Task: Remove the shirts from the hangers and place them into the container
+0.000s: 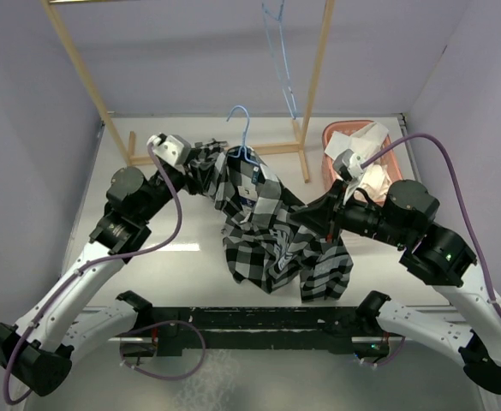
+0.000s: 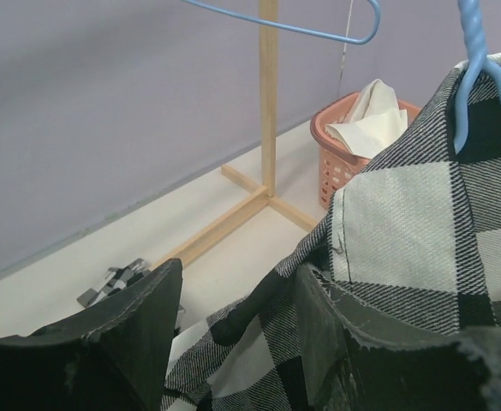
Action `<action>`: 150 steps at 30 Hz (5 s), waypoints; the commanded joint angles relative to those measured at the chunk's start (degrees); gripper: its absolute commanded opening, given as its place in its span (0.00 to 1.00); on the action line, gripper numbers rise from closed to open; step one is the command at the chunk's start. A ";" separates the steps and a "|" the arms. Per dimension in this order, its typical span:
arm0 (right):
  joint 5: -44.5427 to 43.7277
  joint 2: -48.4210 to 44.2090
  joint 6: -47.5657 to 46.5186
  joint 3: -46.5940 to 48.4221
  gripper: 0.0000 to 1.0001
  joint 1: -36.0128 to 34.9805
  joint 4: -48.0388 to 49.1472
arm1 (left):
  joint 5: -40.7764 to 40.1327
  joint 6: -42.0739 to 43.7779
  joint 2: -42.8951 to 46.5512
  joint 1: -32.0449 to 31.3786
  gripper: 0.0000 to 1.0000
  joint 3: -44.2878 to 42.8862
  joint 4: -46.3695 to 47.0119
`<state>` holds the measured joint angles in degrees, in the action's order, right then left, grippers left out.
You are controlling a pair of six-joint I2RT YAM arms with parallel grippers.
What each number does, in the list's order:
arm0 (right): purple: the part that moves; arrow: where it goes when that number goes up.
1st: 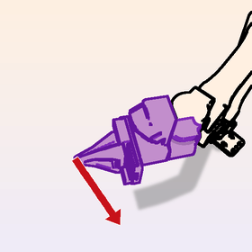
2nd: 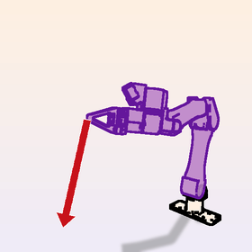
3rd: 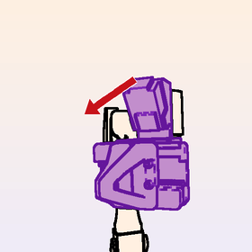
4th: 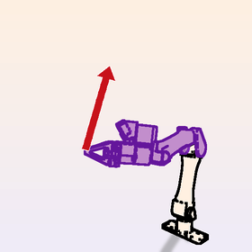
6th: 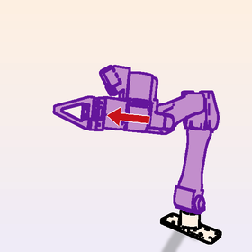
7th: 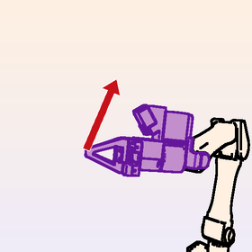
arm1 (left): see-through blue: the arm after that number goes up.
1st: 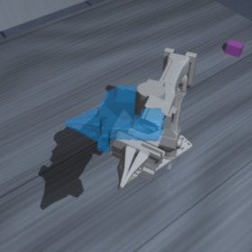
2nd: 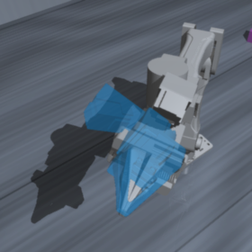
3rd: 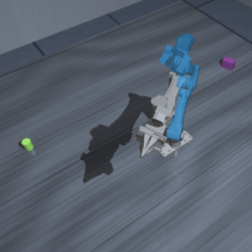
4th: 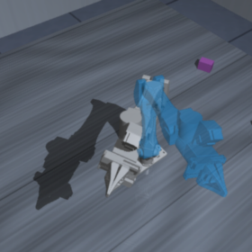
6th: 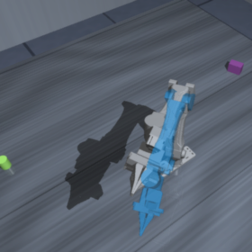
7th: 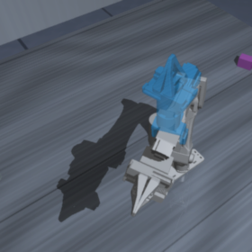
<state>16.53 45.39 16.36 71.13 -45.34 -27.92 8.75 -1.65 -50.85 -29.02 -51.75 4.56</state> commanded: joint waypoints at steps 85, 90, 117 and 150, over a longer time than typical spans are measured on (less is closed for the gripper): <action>-50.92 7.03 1.41 24.55 0.00 -0.32 -35.88 | -65.45 75.45 -10.84 -44.23 0.00 -9.99 18.19; -60.53 9.21 -0.30 33.38 0.00 -0.27 -44.18 | -66.73 73.84 -8.32 -44.24 0.00 -8.14 15.68; -39.20 12.62 -3.26 36.53 0.00 -0.27 -49.49 | -70.96 91.77 5.04 -44.19 0.00 -13.83 34.03; -37.10 4.69 0.56 32.93 0.00 -0.27 -51.04 | -73.96 80.18 15.18 -44.13 0.00 -20.14 14.12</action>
<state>-11.81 55.31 19.29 99.55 -48.36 -60.73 -41.32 76.14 -46.87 -75.96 -68.49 -2.63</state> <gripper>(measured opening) 0.015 0.040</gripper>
